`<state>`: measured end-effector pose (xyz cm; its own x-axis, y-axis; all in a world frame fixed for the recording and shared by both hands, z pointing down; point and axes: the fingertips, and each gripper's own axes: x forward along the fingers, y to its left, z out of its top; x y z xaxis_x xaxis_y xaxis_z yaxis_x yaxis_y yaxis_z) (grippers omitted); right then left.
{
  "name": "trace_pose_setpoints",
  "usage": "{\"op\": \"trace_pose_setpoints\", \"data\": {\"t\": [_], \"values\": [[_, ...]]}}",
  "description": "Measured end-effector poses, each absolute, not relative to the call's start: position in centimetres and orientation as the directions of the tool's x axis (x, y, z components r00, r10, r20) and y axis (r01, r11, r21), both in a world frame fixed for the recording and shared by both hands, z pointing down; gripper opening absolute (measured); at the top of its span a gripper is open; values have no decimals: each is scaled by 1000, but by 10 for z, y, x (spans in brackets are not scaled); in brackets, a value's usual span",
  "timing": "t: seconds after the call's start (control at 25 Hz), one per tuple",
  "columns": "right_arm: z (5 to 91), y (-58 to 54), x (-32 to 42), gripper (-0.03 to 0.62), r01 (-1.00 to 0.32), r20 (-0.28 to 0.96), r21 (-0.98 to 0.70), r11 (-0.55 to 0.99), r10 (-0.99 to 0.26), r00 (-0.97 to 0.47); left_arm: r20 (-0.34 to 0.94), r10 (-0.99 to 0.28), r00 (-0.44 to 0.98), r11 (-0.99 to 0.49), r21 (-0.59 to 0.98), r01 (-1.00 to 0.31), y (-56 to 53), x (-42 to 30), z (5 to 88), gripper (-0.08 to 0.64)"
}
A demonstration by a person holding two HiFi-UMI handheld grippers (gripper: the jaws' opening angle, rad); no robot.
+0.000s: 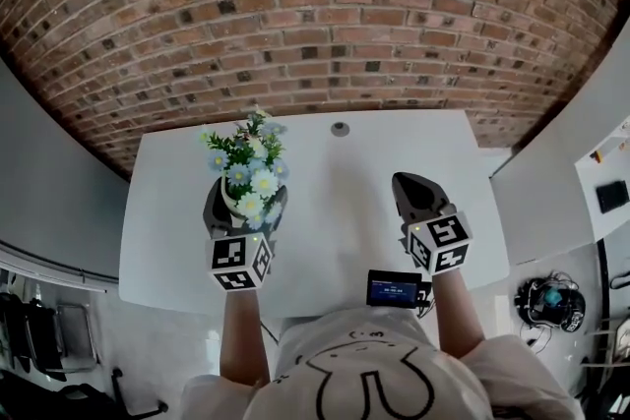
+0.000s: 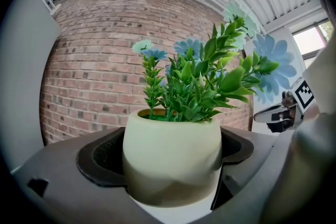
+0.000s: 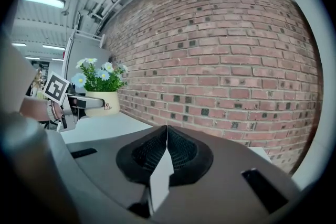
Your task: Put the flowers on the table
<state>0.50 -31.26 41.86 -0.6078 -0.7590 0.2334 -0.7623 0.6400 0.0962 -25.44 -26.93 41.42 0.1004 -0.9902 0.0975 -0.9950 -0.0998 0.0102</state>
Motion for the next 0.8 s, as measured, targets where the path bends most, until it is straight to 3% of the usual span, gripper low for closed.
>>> {"op": "trace_pose_setpoints", "data": {"t": [0.48,0.8], "values": [[449,-352,10,14,-802,297,41,596,-774,-560,166,-959,228,-225,39,-974,-317,-230,453,514],[475,-374,9,14,-801,367,36,598,-753,-546,204,-950,236,-224,81,-971,-353,-225,487,514]]}}
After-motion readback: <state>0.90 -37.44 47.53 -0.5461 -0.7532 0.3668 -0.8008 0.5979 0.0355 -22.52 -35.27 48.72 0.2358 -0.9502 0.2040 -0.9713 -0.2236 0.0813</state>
